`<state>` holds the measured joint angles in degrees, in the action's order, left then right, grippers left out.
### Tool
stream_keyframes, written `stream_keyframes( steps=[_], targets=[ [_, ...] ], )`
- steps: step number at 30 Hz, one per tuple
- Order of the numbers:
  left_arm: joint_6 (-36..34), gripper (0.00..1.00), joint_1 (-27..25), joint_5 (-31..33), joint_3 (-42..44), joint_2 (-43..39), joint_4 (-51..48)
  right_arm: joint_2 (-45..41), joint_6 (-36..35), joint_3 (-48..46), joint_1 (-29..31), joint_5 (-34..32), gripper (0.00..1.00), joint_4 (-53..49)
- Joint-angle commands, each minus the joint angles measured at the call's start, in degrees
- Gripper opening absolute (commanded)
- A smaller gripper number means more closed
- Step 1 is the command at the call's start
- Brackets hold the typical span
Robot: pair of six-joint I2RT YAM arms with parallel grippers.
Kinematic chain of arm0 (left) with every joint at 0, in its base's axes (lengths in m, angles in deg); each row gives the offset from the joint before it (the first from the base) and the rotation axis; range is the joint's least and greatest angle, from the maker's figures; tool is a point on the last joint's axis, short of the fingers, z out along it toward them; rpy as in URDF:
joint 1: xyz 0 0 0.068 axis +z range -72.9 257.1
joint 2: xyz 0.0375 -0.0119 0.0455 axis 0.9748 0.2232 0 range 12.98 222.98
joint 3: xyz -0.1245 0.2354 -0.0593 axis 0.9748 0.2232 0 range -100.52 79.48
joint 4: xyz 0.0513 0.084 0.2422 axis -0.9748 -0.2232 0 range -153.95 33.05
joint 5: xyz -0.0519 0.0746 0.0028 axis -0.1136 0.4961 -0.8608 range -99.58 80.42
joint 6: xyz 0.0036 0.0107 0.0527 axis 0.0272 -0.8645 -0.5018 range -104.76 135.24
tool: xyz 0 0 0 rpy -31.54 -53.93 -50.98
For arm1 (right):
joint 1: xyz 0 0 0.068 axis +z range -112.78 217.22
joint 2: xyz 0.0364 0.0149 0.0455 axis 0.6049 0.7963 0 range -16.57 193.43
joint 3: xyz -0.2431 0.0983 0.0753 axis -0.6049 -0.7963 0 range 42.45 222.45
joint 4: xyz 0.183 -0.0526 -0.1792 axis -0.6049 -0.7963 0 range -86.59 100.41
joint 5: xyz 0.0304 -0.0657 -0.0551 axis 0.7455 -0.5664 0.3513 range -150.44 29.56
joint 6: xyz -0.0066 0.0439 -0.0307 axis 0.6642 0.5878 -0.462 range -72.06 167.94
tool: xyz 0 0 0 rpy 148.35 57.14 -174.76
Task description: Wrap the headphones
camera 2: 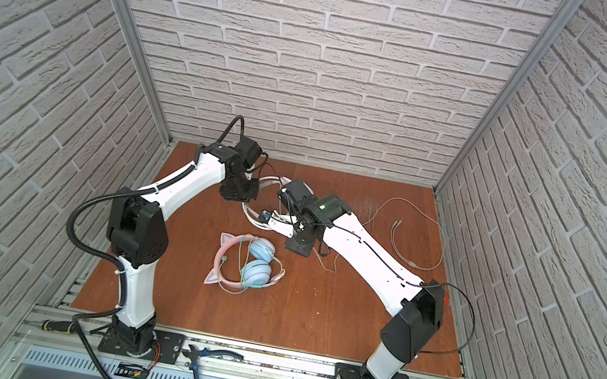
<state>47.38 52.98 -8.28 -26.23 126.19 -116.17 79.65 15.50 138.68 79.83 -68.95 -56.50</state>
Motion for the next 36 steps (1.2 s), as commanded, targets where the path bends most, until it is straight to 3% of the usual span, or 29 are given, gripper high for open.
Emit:
stream_keyframes(
  steps=[1, 24, 36],
  targets=[
    [-1.2, 0.0, -0.6, 1.8, -2.1, 0.0, 0.0, -0.4, -2.4, 2.2, 0.6, -3.1, 0.06, -2.3],
    [-9.5, 0.0, -4.0, -1.5, -6.2, 3.9, -2.9, 1.7, -12.1, 5.6, -0.1, -13.2, 0.12, 6.6],
    [-12.3, 0.0, -4.2, -7.4, -5.8, 3.7, -1.7, 1.5, -14.1, 2.8, -3.9, -10.8, 0.09, 13.5]
  ],
)
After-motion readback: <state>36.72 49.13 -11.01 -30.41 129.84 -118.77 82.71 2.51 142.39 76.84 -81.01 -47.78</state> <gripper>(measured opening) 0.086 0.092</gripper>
